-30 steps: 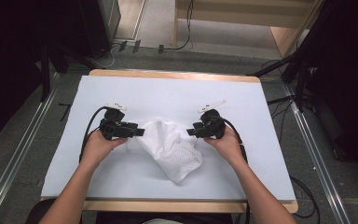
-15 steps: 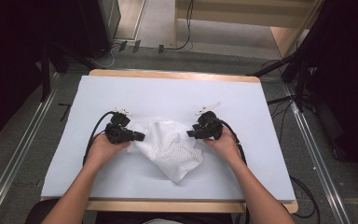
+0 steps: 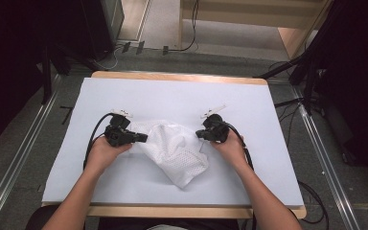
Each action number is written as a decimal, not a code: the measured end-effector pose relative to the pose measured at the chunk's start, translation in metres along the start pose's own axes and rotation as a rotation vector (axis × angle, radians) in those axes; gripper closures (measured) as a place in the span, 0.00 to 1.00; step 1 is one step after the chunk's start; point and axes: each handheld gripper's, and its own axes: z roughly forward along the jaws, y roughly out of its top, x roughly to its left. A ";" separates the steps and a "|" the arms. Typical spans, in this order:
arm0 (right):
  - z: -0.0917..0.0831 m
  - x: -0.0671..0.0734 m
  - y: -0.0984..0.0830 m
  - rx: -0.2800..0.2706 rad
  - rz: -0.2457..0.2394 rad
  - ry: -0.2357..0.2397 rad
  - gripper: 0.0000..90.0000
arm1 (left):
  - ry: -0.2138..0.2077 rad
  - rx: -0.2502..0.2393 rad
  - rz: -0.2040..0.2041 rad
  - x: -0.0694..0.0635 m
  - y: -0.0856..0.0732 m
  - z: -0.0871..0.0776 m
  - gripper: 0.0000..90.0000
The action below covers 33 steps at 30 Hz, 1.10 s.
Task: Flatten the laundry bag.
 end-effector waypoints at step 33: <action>-0.035 -0.067 -0.013 -0.072 0.171 -0.170 1.00 | 0.035 -0.066 -0.009 0.009 -0.007 -0.016 0.99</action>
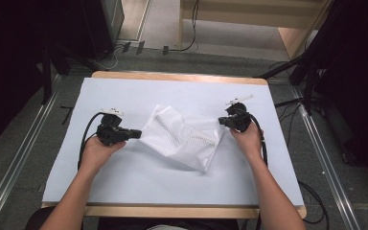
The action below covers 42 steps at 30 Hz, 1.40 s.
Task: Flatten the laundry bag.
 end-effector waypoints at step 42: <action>0.021 0.075 0.011 0.016 -0.127 0.241 0.60 | 0.021 0.002 -0.026 0.006 -0.002 -0.010 0.73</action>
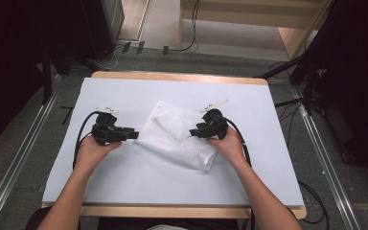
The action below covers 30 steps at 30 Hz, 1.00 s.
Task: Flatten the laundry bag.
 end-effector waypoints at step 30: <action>-0.036 0.052 0.012 -0.068 -0.117 0.083 1.00 | 0.024 -0.051 -0.018 0.008 -0.001 -0.017 0.72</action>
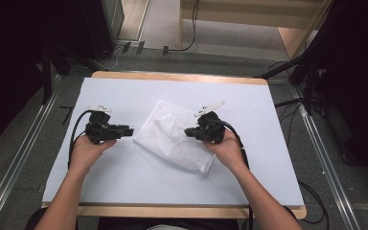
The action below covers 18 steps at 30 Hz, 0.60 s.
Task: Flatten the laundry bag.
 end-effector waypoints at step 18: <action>0.014 0.071 -0.003 0.005 -0.091 0.185 1.00 | 0.020 -0.013 0.003 -0.005 -0.005 -0.009 0.72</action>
